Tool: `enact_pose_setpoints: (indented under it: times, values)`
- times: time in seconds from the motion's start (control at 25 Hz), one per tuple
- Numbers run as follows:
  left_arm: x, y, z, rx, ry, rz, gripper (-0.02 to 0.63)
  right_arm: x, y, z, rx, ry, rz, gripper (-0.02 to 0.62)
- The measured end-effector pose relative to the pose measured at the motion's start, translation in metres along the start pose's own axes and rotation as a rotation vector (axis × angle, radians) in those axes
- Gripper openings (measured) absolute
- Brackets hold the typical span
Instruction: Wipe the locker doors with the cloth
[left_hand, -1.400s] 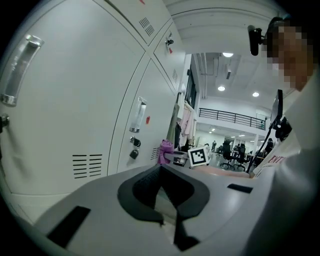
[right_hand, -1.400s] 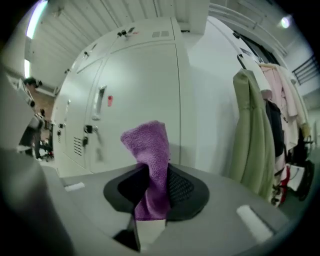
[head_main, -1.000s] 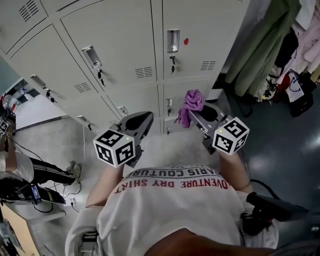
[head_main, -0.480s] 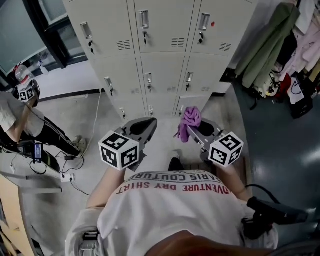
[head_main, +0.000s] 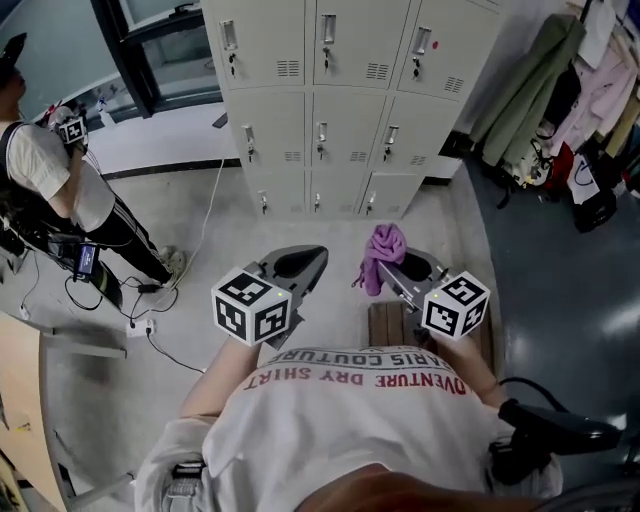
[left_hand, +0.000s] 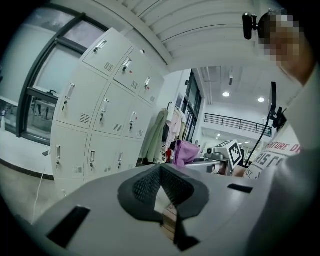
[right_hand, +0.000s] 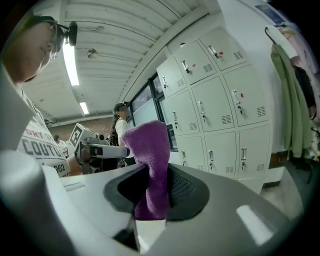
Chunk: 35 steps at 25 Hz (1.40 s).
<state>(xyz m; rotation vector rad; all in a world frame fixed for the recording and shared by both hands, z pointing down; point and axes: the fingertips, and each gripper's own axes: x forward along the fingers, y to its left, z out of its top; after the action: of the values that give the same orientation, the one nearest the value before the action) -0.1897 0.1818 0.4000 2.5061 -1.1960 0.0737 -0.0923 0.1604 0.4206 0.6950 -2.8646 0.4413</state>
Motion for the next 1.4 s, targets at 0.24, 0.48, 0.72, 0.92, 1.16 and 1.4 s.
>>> enact_pose_setpoints:
  times: [0.24,0.48,0.72,0.92,1.16,1.4]
  values:
    - [-0.041,-0.068,-0.012,0.038,-0.011,0.025,0.0,-0.05,0.051,0.0,-0.028,-0.043,0.03,0.087]
    - [-0.068,-0.155,-0.051,0.045,-0.005,0.03,0.0,-0.13,0.091,-0.034,-0.029,-0.062,0.027,0.087]
    - [-0.09,-0.231,-0.074,0.064,0.005,0.004,0.0,-0.198,0.131,-0.057,-0.028,-0.069,0.002,0.086]
    - [-0.105,-0.272,-0.069,0.086,-0.025,0.002,0.0,-0.235,0.154,-0.055,-0.052,-0.091,-0.009,0.086]
    - [-0.11,-0.295,-0.076,0.102,-0.023,-0.001,0.0,-0.257,0.164,-0.061,-0.052,-0.109,-0.015,0.086]
    - [-0.106,-0.299,-0.073,0.106,-0.014,-0.009,0.0,-0.262,0.16,-0.06,-0.045,-0.108,-0.028,0.086]
